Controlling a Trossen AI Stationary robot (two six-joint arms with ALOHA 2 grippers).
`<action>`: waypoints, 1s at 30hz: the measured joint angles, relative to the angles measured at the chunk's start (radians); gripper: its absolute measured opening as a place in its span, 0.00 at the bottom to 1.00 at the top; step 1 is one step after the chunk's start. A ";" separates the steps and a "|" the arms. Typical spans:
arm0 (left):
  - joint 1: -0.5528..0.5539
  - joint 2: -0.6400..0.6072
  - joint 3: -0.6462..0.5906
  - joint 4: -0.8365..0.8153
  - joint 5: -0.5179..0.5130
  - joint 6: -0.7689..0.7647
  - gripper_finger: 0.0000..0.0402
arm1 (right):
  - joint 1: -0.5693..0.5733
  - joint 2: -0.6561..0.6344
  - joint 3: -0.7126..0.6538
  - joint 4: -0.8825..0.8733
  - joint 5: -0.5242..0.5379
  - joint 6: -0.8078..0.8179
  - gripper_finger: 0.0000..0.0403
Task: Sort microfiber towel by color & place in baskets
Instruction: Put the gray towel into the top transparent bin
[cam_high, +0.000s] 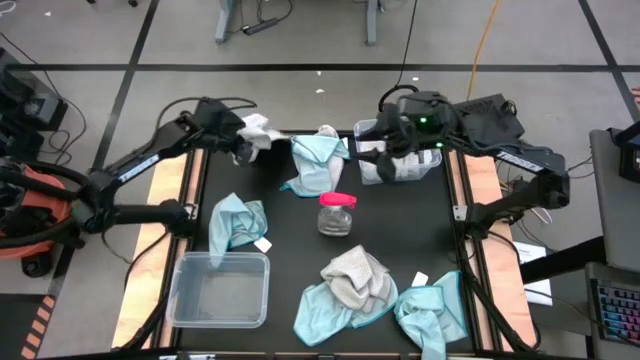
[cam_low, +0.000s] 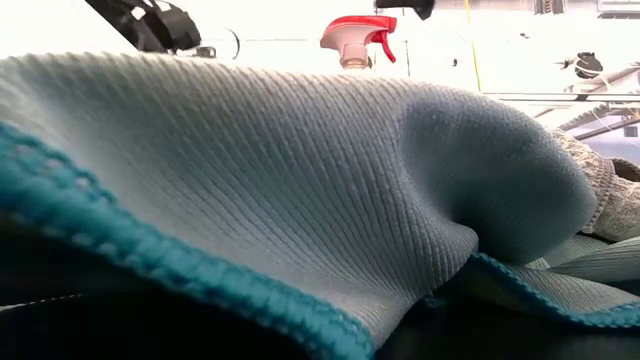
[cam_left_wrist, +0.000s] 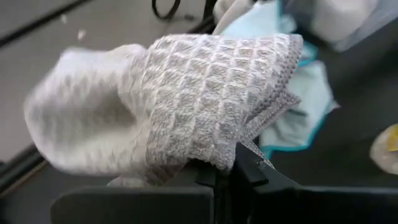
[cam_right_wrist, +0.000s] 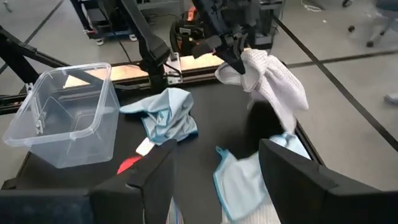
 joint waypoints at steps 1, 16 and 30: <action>-0.008 -0.023 0.000 0.000 0.000 0.000 0.03 | 0.005 0.017 0.000 0.024 0.000 -0.004 0.54; -0.152 -0.215 0.001 0.035 0.040 -0.042 0.03 | 0.037 0.236 0.000 0.387 -0.023 -0.001 0.64; -0.287 -0.232 0.002 0.253 0.141 -0.072 0.03 | 0.067 0.394 0.000 0.538 -0.005 0.083 0.88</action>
